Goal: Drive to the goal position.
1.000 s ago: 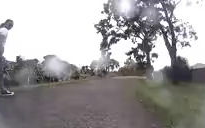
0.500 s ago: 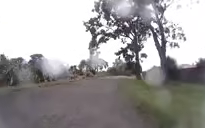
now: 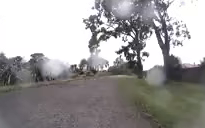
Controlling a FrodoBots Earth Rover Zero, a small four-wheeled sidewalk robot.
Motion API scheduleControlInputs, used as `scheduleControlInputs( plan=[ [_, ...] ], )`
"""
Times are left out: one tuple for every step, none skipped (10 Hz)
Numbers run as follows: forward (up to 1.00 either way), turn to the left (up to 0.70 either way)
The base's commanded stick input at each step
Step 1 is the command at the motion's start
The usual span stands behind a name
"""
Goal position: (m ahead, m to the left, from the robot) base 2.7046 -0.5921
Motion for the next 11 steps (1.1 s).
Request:
scheduleControlInputs(
  plan=[
    [0.85,0.0],
    [0.85,0.0],
    [0.85,0.0],
    [0.85,0.0],
    [0.85,0.0],
    [0.85,0.0],
    [0.85,0.0],
    [0.85,0.0],
    [0.85,0.0],
    [0.85,0.0],
    [0.85,0.0]
  ],
)
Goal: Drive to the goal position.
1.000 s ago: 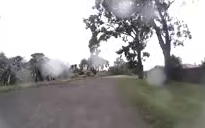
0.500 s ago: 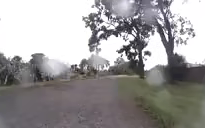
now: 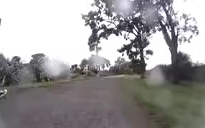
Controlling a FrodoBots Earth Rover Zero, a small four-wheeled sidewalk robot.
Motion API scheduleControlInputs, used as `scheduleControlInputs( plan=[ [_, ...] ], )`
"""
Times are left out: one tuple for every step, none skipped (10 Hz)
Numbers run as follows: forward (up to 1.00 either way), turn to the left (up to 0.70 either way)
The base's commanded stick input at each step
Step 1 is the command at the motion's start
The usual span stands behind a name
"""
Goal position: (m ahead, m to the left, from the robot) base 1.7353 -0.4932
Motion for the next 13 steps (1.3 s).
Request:
scheduleControlInputs(
  plan=[
    [0.85,0.0],
    [0.85,0.0],
    [0.85,0.0],
    [0.85,0.0],
    [0.85,0.0],
    [0.85,0.0],
    [0.85,-0.08],
    [0.85,-0.18],
    [0.85,-0.27],
    [0.85,-0.29],
    [0.85,-0.09],
    [0.85,0.0],
    [0.85,0.0]
  ],
)
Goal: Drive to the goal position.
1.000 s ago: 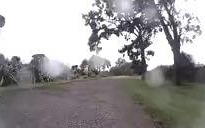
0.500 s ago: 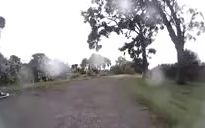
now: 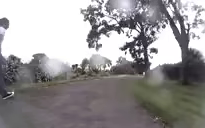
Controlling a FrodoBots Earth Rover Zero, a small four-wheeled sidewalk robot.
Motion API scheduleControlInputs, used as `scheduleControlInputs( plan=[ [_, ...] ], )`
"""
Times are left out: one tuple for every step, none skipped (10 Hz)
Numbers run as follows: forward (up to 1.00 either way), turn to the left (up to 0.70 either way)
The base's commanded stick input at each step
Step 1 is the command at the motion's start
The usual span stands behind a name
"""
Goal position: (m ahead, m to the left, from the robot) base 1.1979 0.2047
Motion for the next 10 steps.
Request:
scheduleControlInputs(
  plan=[
    [0.85,0.0],
    [0.85,0.0],
    [0.85,0.0],
    [0.85,0.0],
    [0.85,0.0],
    [0.85,0.0],
    [0.85,0.0],
    [0.85,0.0],
    [0.85,0.0],
    [0.85,0.0]
  ],
)
